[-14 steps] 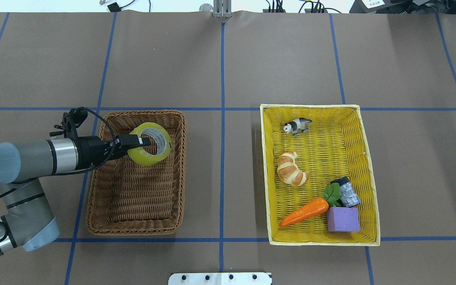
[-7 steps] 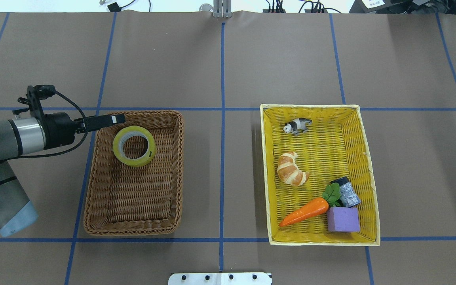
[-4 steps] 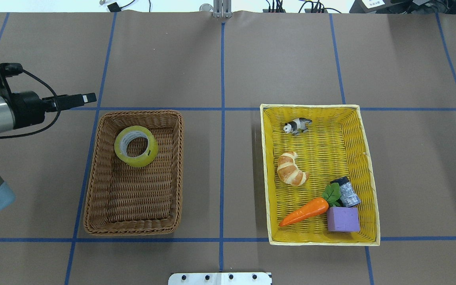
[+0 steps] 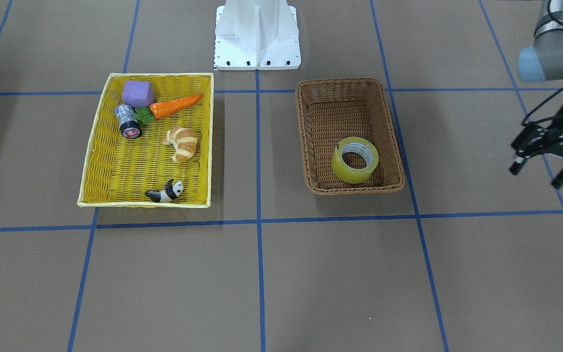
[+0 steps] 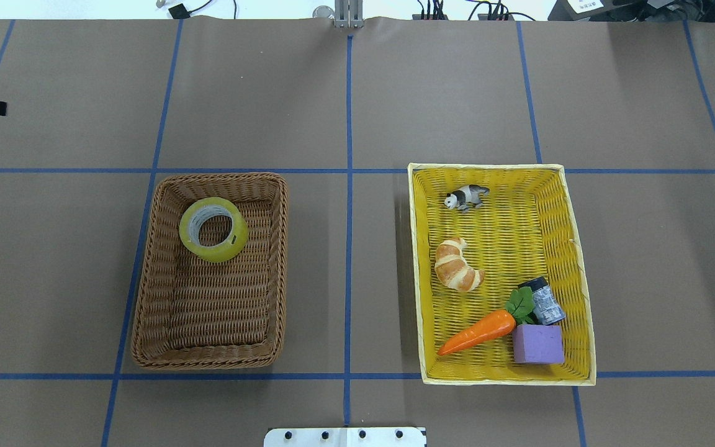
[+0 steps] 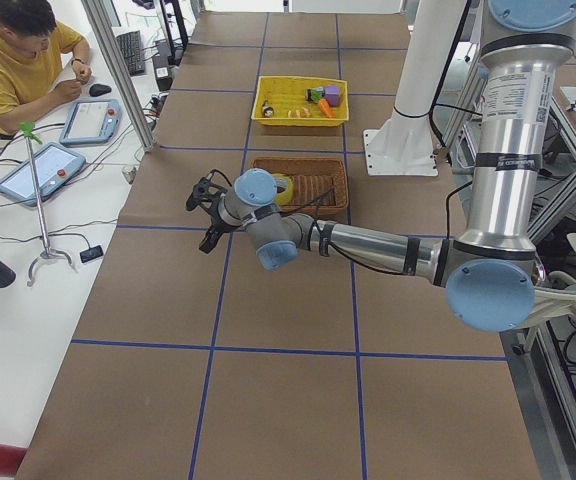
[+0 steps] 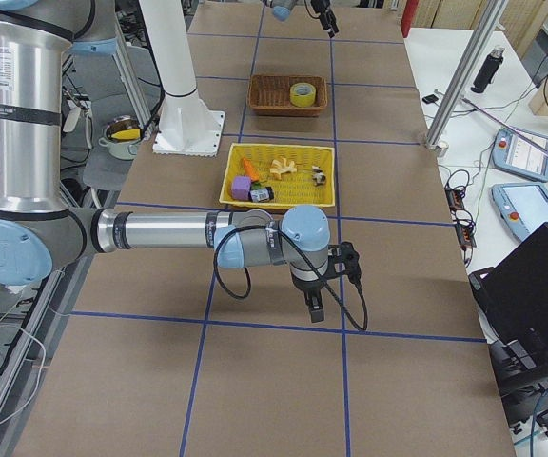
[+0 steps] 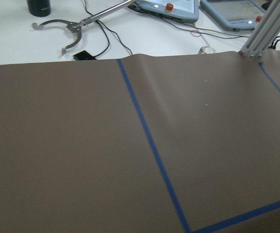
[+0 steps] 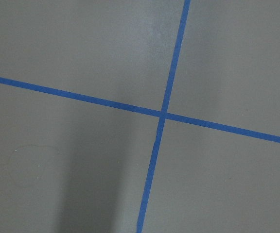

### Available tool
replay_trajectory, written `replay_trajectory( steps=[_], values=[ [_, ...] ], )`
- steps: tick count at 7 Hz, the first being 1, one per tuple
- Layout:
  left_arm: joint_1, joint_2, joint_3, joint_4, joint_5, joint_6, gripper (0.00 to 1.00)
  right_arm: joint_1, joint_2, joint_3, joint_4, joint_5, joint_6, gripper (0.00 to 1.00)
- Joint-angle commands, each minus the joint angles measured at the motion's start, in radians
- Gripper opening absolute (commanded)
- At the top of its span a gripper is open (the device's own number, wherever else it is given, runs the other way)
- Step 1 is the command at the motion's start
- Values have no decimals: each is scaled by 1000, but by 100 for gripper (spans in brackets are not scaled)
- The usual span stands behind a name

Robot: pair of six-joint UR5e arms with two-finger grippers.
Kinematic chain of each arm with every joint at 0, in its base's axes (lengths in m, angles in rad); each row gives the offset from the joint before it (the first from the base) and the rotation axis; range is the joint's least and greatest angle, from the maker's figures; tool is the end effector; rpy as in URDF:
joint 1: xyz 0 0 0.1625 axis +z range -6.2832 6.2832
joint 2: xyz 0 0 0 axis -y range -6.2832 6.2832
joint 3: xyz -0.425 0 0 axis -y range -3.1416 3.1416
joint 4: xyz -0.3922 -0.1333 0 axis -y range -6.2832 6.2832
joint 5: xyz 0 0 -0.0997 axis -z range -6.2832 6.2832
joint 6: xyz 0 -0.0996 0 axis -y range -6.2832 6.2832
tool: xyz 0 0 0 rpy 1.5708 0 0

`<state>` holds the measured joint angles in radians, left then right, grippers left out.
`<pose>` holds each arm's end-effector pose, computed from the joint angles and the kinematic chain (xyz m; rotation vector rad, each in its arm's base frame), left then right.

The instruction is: Move tape to another basket

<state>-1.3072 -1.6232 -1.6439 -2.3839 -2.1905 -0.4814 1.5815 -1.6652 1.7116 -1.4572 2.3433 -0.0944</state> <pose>0.0667 -0.5369 0.5053 0.6345 0.8609 0.0940 0.0687 -0.4608 0.6220 0.1924 -0.7623 -0.1411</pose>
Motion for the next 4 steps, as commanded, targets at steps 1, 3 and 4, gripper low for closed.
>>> replay_trajectory(
  steps=[1,3,4],
  values=[
    [-221,3,-30,446,-58,459,100,0,-2,-1,0,-25,5,100],
    [-300,11,-22,692,-61,644,99,0,-2,-13,1,-25,-1,100],
    [-306,15,-19,763,-57,644,99,0,-2,-13,2,-25,-2,100]
  ],
)
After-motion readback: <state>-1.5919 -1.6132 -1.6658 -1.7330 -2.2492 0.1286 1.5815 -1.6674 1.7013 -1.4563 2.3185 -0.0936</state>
